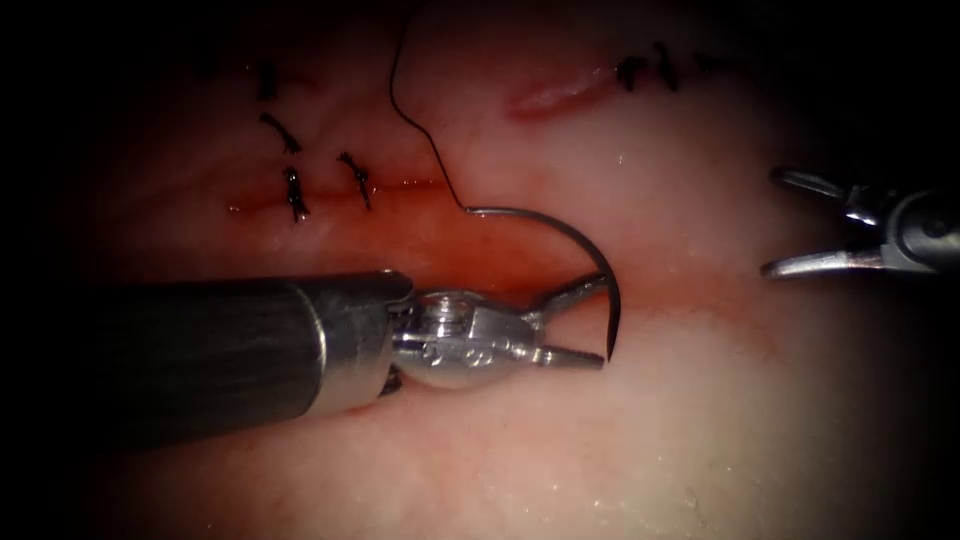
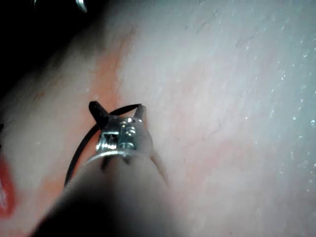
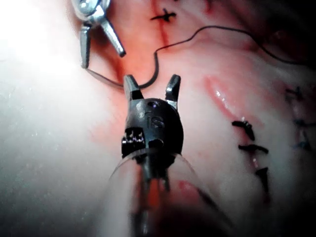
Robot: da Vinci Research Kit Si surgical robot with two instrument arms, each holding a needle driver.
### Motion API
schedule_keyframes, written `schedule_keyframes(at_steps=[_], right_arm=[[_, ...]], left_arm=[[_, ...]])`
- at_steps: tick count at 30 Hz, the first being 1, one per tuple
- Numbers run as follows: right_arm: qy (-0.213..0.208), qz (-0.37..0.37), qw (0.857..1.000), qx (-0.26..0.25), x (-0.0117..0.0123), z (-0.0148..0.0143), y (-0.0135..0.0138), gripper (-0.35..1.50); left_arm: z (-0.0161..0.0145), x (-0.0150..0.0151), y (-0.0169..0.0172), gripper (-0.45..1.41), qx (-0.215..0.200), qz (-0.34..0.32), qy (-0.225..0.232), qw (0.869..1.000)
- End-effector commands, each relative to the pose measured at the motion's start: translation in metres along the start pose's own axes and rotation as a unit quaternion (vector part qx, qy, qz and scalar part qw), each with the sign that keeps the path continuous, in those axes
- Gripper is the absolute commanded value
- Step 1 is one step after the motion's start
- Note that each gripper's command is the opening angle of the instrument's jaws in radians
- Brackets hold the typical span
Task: Wound Closure
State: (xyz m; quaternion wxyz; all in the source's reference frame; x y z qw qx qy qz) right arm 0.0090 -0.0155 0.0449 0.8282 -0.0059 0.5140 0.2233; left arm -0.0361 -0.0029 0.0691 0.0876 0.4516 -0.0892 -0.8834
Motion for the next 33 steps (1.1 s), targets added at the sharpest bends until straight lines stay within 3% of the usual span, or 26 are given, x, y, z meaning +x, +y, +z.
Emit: schedule_keyframes(at_steps=[1,23,27,30,33], right_arm=[[0.002,0.000,1.000,0.000,0.0002,0.0011,0.0000,0.73],[0.002,0.000,1.000,0.000,0.0003,0.0012,-0.0002,0.74],[0.002,0.000,1.000,0.000,0.0003,0.0012,-0.0002,0.74],[0.002,0.000,1.000,0.000,0.0003,0.0012,-0.0002,0.74],[0.002,0.000,1.000,0.000,0.0003,0.0012,-0.0002,0.74]], left_arm=[[0.0010,-0.0001,-0.0001,0.65,0.002,0.009,-0.003,1.000],[0.0058,0.0003,0.0015,0.60,-0.001,0.065,-0.034,0.997],[0.0057,0.0003,0.0012,0.20,-0.001,0.064,-0.032,0.997],[0.0051,0.0002,0.0010,-0.45,-0.010,0.064,-0.015,0.998],[0.0043,0.0000,0.0010,-0.45,-0.022,0.066,0.013,0.997]])
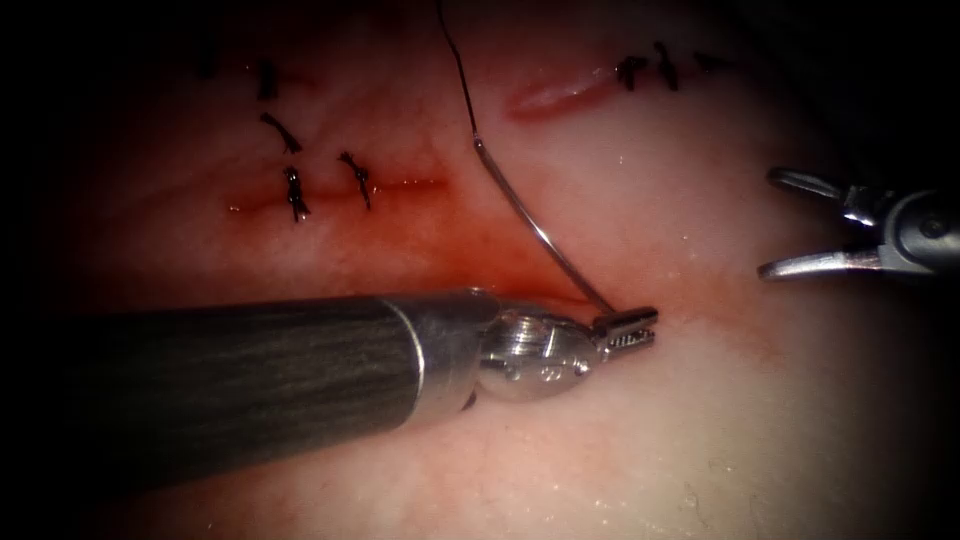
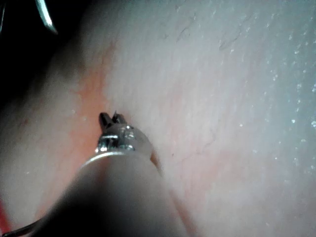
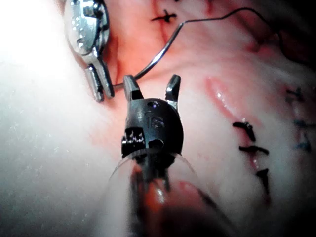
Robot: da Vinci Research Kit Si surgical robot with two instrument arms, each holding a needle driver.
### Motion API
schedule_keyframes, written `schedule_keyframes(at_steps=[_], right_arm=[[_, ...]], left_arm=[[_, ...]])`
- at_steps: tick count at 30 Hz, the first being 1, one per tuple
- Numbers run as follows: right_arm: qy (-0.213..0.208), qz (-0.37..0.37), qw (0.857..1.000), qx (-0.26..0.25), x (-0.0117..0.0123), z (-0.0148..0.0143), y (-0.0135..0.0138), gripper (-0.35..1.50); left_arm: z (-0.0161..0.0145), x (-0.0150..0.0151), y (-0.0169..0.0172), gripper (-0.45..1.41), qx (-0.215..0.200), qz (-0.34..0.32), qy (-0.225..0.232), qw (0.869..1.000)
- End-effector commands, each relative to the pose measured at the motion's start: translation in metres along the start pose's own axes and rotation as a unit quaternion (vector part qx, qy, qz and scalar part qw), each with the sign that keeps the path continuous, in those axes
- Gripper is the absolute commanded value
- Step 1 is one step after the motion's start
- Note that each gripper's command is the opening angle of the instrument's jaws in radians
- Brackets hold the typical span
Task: Wound Closure
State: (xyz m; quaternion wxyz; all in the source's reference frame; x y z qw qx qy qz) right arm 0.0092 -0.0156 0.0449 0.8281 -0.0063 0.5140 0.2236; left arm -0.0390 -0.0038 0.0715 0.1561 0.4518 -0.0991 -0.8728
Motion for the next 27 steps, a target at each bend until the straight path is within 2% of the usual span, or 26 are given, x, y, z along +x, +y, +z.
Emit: schedule_keyframes(at_steps=[1,7,9,13,15,16,17,18,23,27], right_arm=[[0.002,0.000,1.000,0.000,0.0002,0.0011,0.0000,0.74],[0.002,-0.001,1.000,0.000,0.0002,0.0011,-0.0002,0.68],[0.002,0.017,1.000,-0.002,0.0003,0.0012,-0.0004,0.66],[-0.020,0.092,0.996,-0.001,0.0011,0.0028,-0.0004,0.68],[-0.029,0.126,0.992,-0.004,0.0018,0.0040,-0.0001,0.51],[-0.032,0.143,0.989,-0.006,0.0021,0.0045,0.0000,0.51],[-0.033,0.150,0.988,-0.009,0.0024,0.0051,0.0001,0.58],[-0.034,0.161,0.986,-0.016,0.0027,0.0060,0.0001,0.76],[-0.043,0.233,0.971,0.015,0.0037,0.0091,-0.0005,0.95],[-0.040,0.284,0.957,0.052,0.0044,0.0109,-0.0008,1.05]], left_arm=[[0.0004,-0.0001,-0.0002,-0.45,-0.004,0.002,0.018,1.000],[-0.0011,-0.0003,-0.0002,-0.45,-0.051,0.027,0.044,0.997],[-0.0019,-0.0002,0.0000,-0.45,-0.058,0.048,0.037,0.996],[-0.0043,0.0002,0.0005,-0.45,-0.087,0.122,0.037,0.988],[-0.0056,0.0002,0.0005,-0.45,-0.090,0.140,0.039,0.985],[-0.0065,0.0002,0.0004,-0.45,-0.090,0.151,0.038,0.984],[-0.0072,0.0002,0.0002,-0.45,-0.091,0.160,0.039,0.982],[-0.0079,0.0001,0.0001,-0.45,-0.092,0.168,0.039,0.981],[-0.0116,0.0002,-0.0010,-0.45,-0.094,0.216,0.035,0.971],[-0.0131,0.0007,-0.0016,-0.45,-0.080,0.248,0.038,0.965]])
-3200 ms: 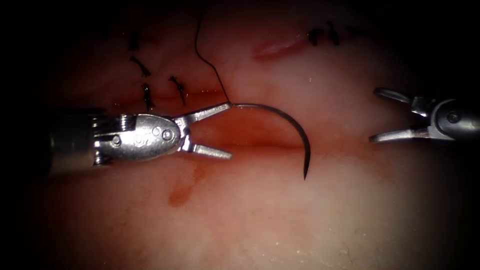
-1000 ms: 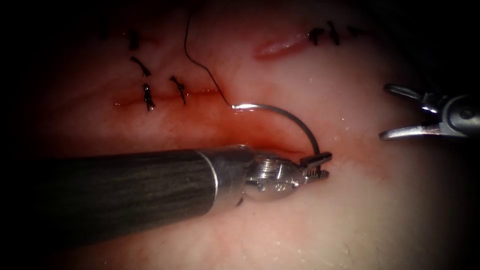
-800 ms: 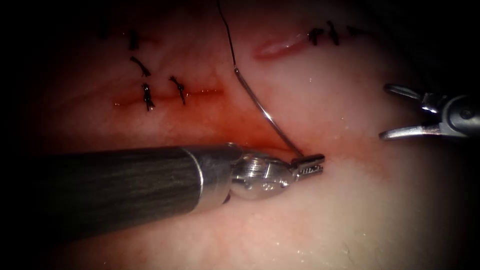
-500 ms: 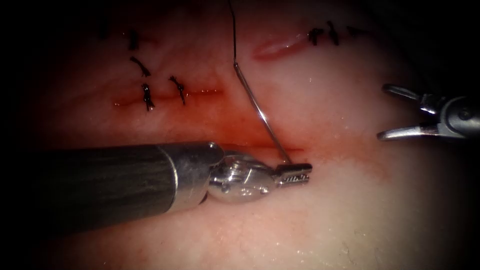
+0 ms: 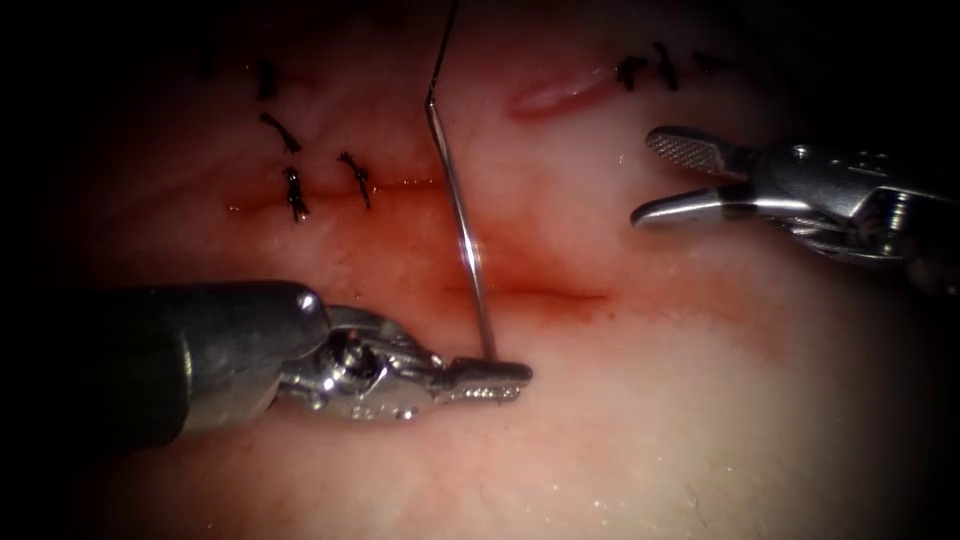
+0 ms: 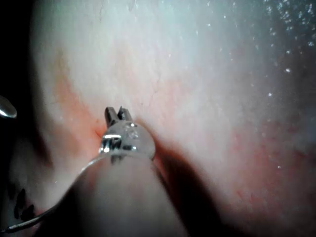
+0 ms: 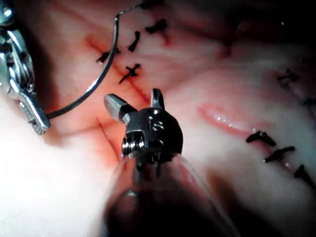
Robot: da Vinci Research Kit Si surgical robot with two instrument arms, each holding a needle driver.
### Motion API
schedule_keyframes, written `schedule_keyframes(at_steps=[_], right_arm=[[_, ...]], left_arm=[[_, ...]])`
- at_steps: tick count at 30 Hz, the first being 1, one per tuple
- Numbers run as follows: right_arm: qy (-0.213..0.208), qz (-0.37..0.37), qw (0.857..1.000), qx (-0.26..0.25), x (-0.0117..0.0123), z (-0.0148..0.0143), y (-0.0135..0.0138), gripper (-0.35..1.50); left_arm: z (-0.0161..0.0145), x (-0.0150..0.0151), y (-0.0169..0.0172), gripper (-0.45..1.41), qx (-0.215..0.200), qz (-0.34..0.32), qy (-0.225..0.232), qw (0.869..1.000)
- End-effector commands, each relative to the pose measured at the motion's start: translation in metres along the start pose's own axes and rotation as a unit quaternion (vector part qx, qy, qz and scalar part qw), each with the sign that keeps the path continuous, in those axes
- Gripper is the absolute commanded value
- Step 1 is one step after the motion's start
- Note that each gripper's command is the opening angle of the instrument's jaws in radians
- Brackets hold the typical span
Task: Wound Closure
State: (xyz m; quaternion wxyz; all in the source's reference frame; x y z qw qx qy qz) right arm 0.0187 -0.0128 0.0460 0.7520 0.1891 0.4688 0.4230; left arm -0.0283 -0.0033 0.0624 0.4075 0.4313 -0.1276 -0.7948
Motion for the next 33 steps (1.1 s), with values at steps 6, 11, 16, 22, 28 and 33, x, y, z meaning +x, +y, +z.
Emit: schedule_keyframes(at_steps=[6,11,16,22,28,33], right_arm=[[-0.002,0.058,0.997,0.060,0.0016,0.0035,-0.0006,1.13],[-0.006,0.087,0.992,0.092,0.0018,0.0045,-0.0009,1.15],[-0.002,0.112,0.985,0.129,0.0017,0.0055,-0.0013,1.06],[0.001,0.114,0.985,0.131,0.0012,0.0070,-0.0014,1.11],[0.023,0.120,0.986,0.113,0.0017,0.0077,-0.0014,1.08],[0.026,0.119,0.987,0.109,0.0015,0.0086,-0.0022,1.08]], left_arm=[[0.0006,0.0005,-0.0007,-0.45,0.014,0.038,-0.014,0.999],[0.0008,0.0006,-0.0007,-0.45,0.019,0.052,-0.021,0.998],[0.0005,0.0008,-0.0009,-0.45,0.030,0.068,-0.036,0.997],[0.0001,0.0014,-0.0013,-0.45,0.031,0.089,-0.064,0.993],[0.0000,0.0018,-0.0013,-0.45,0.026,0.089,-0.074,0.993],[0.0000,0.0019,-0.0013,-0.45,0.024,0.087,-0.080,0.993]])
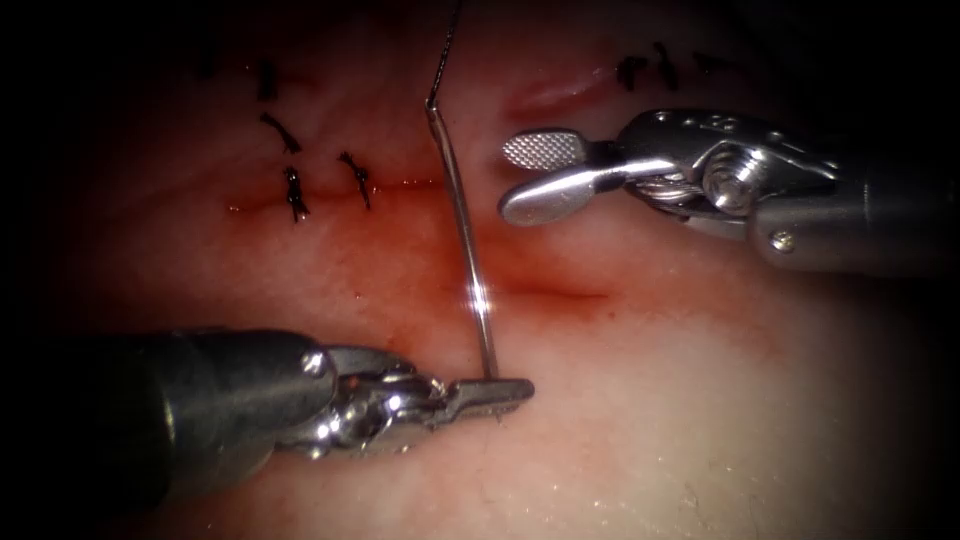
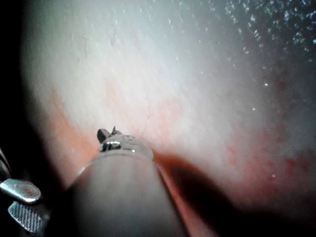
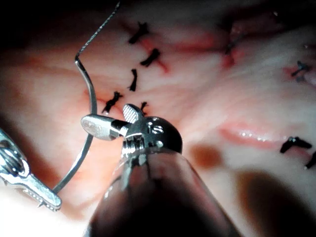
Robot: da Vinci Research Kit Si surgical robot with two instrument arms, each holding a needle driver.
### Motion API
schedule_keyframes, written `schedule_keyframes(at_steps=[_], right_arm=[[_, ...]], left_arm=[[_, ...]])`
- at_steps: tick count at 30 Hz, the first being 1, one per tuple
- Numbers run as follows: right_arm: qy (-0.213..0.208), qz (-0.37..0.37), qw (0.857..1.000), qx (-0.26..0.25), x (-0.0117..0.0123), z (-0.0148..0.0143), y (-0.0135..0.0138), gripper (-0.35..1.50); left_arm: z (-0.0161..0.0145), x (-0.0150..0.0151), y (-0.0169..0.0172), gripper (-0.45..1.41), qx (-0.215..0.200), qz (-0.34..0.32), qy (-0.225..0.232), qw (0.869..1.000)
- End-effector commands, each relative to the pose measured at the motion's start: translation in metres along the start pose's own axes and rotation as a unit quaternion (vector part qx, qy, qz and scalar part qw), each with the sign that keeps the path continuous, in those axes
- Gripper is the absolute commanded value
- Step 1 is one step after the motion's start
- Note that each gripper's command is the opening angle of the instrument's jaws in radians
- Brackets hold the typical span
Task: Wound Closure
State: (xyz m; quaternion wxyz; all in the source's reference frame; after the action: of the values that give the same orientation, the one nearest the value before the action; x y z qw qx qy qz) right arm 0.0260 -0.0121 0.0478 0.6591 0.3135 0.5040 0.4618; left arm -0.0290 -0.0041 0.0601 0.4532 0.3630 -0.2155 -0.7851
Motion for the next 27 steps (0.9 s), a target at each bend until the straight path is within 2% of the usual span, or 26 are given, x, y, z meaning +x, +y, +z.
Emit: schedule_keyframes(at_steps=[1,7,17,27], right_arm=[[0.001,-0.001,1.000,0.001,0.0002,0.0016,-0.0004,1.10],[0.002,-0.001,1.000,-0.001,0.0001,0.0030,-0.0014,1.16],[0.003,-0.020,1.000,-0.005,0.0000,0.0040,-0.0013,1.25],[-0.010,-0.024,1.000,-0.001,-0.0006,0.0045,-0.0015,1.23]], left_arm=[[0.0008,-0.0002,-0.0002,-0.45,0.000,0.000,0.000,1.000],[0.0008,0.0000,-0.0002,-0.45,-0.002,0.005,-0.003,1.000],[0.0005,0.0008,-0.0008,-0.45,-0.001,0.020,-0.001,1.000],[0.0004,0.0009,-0.0009,-0.45,0.000,0.028,-0.002,1.000]])
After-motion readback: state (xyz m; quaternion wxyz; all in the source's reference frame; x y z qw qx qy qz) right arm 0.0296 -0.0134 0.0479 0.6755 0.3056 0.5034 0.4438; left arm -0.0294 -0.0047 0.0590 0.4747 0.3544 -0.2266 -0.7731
